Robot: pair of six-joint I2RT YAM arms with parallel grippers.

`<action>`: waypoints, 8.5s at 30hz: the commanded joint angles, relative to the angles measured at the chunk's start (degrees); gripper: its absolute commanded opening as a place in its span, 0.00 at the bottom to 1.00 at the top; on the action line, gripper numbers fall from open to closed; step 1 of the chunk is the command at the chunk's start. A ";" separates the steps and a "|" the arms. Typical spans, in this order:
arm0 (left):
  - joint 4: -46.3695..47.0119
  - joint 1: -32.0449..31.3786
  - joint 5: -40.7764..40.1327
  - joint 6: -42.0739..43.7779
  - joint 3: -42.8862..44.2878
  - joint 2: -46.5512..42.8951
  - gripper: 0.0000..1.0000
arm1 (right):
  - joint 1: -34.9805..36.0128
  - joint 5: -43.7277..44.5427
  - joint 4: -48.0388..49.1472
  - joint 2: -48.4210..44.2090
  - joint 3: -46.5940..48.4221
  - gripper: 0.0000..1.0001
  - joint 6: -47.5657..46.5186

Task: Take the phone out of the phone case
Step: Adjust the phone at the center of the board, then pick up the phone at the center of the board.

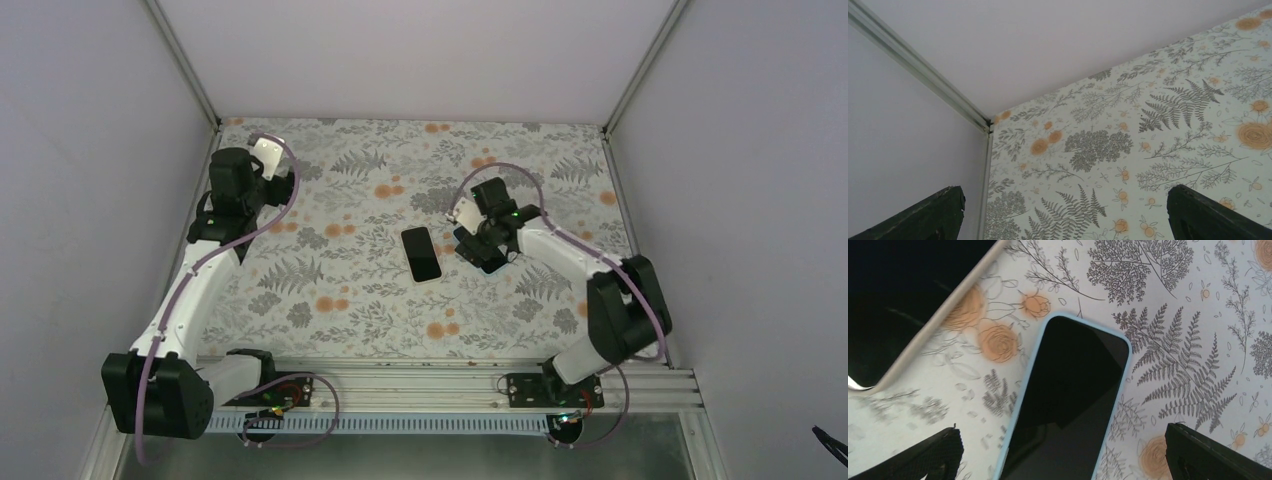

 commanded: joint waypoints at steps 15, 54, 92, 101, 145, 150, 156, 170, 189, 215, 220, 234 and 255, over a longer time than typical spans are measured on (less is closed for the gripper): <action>6.89 0.51 -7.47 1.22 -4.46 -2.11 1.00 | 3.10 15.08 7.61 23.35 16.20 1.00 -1.74; 7.98 0.48 -4.95 2.27 -5.71 -1.79 1.00 | -0.77 14.26 7.19 24.77 15.58 1.00 1.72; 4.60 0.54 1.92 4.02 -5.25 -3.96 1.00 | -18.61 6.21 1.20 -1.83 -10.48 1.00 -7.26; 3.15 0.55 5.52 5.37 -5.24 -4.18 1.00 | -20.34 -9.16 -14.78 -13.48 -8.90 1.00 -19.10; -3.58 1.51 19.87 10.76 -3.78 -3.01 1.00 | -20.43 -17.35 -15.97 2.18 -7.41 1.00 -39.22; -4.14 1.76 21.15 11.02 -3.87 -2.87 1.00 | -20.35 -16.75 -16.18 3.04 -7.46 1.00 -39.70; -4.86 1.87 22.28 11.65 -3.87 -2.70 1.00 | -20.31 -16.27 -16.93 2.64 -8.24 1.00 -40.04; -4.99 1.88 24.44 11.01 -3.51 -2.35 1.00 | -20.36 -11.02 -6.16 0.01 -15.34 0.99 -39.16; -20.97 -1.97 47.96 15.64 10.47 11.82 1.00 | -18.87 -22.09 -2.47 -7.04 -12.43 0.64 -35.13; -52.86 -18.33 60.42 11.00 50.37 50.42 1.00 | 2.45 0.14 26.25 -15.64 -12.51 0.65 -19.60; -51.29 -18.34 58.98 7.78 51.81 53.09 1.00 | 5.80 2.64 30.36 -15.09 -12.24 0.65 -19.13; -52.84 -18.41 62.68 8.04 55.73 56.75 0.96 | 12.07 7.86 38.02 -9.97 -9.55 0.64 -18.97; -58.64 -18.48 67.15 14.33 53.61 55.90 0.30 | 14.26 11.65 42.42 -4.50 -5.69 0.64 -19.35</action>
